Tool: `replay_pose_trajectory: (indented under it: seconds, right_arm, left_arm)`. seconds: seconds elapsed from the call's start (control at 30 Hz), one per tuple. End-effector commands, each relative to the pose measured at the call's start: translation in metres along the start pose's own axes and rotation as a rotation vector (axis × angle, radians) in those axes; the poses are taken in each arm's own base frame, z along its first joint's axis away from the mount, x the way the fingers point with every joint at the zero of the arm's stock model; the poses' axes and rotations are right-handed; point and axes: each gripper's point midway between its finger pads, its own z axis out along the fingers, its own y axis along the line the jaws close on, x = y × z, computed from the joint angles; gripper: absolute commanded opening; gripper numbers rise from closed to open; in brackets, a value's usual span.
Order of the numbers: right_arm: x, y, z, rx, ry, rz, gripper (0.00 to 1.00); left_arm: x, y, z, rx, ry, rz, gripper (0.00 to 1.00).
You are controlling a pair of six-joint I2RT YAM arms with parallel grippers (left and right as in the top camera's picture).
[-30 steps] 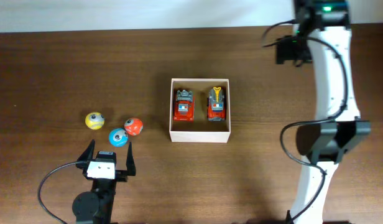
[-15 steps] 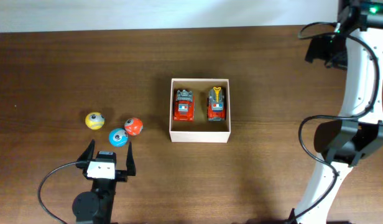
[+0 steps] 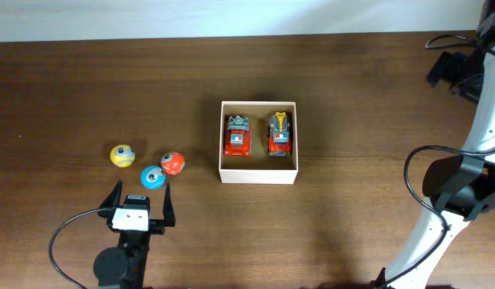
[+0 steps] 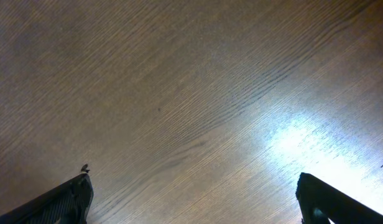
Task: Pack container
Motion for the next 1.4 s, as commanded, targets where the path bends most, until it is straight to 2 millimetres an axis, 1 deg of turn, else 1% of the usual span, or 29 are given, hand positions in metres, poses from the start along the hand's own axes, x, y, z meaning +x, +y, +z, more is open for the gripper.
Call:
replay_pose_trajectory:
  seconds: [0.0, 0.1, 0.13, 0.17, 0.33, 0.4, 0.47, 0.57, 0.67, 0.73, 0.8, 0.9, 1.0, 1.03, 1.1, 1.17, 1.2, 1.23, 1.27, 1.37]
  right_arm:
    - [-0.002, 0.001, -0.023, -0.029, -0.05, 0.02, 0.99]
    - [-0.002, 0.001, -0.023, -0.029, -0.05, 0.02, 0.99]
    - [-0.002, 0.001, -0.023, -0.029, -0.05, 0.02, 0.99]
    - [-0.002, 0.001, -0.023, -0.029, -0.05, 0.02, 0.99]
    - [-0.002, 0.001, -0.023, -0.029, -0.05, 0.02, 0.99]
    - [-0.002, 0.001, -0.023, -0.029, -0.05, 0.02, 0.99]
    - [-0.002, 0.001, -0.023, -0.029, -0.05, 0.02, 0.99]
    - [-0.002, 0.001, -0.023, -0.029, -0.05, 0.02, 0.99]
    - [-0.002, 0.001, -0.023, -0.029, -0.05, 0.02, 0.99]
    - [-0.002, 0.001, -0.023, -0.029, -0.05, 0.02, 0.99]
    - [-0.002, 0.001, -0.023, -0.029, -0.05, 0.02, 0.99]
    - [-0.002, 0.001, -0.023, -0.029, -0.05, 0.02, 0.99]
    - [-0.002, 0.001, -0.023, -0.029, -0.05, 0.02, 0.99]
    - [-0.002, 0.001, -0.023, -0.029, -0.051, 0.02, 0.99]
    - [-0.002, 0.001, -0.023, -0.029, -0.05, 0.02, 0.99]
    - [-0.002, 0.001, -0.023, -0.029, -0.05, 0.02, 0.99]
    - [-0.002, 0.001, -0.023, -0.029, -0.05, 0.02, 0.99]
    - [-0.002, 0.001, -0.023, -0.029, -0.051, 0.02, 0.99]
    - [-0.002, 0.001, -0.023, -0.029, -0.05, 0.02, 0.99]
    - [-0.002, 0.001, -0.023, -0.029, -0.05, 0.02, 0.99]
  left_arm:
    - [0.002, 0.003, 0.0, -0.017, 0.002, 0.016, 0.99]
    - [-0.004, 0.003, 0.0, -0.016, -0.021, 0.016, 0.99]
    - [-0.012, -0.003, 0.0, 0.017, -0.055, 0.002, 0.99]
    - [-0.014, -0.006, -0.001, 0.038, -0.066, 0.004, 0.99]
    - [-0.011, -0.014, -0.002, 0.087, -0.04, -0.001, 0.99]
    - [-0.016, -0.015, -0.003, 0.094, -0.022, -0.009, 0.99]
    - [-0.027, -0.013, -0.004, 0.09, -0.015, -0.01, 0.99]
    - [-0.05, -0.009, -0.003, 0.088, 0.0, -0.011, 0.99]
    - [-0.074, -0.006, 0.003, 0.09, 0.048, -0.017, 0.99]
    - [-0.089, -0.003, 0.012, 0.097, 0.11, -0.019, 0.99]
    - [-0.099, -0.001, 0.023, 0.105, 0.183, -0.029, 0.99]
    - [-0.111, 0.002, 0.044, 0.126, 0.347, -0.04, 0.99]
    - [-0.113, 0.004, 0.061, 0.161, 0.533, -0.015, 0.99]
    - [-0.114, 0.005, 0.07, 0.177, 0.634, -0.025, 0.99]
    - [-0.114, 0.004, 0.077, 0.2, 0.713, -0.042, 0.99]
    - [-0.112, 0.001, 0.087, 0.222, 0.756, -0.061, 0.99]
    - [-0.108, -0.001, 0.091, 0.239, 0.773, -0.069, 0.99]
    - [-0.096, -0.003, 0.098, 0.247, 0.813, -0.079, 0.99]
    - [-0.09, -0.005, 0.1, 0.258, 0.83, -0.085, 0.99]
    - [-0.078, -0.014, 0.107, 0.308, 0.865, -0.12, 0.99]
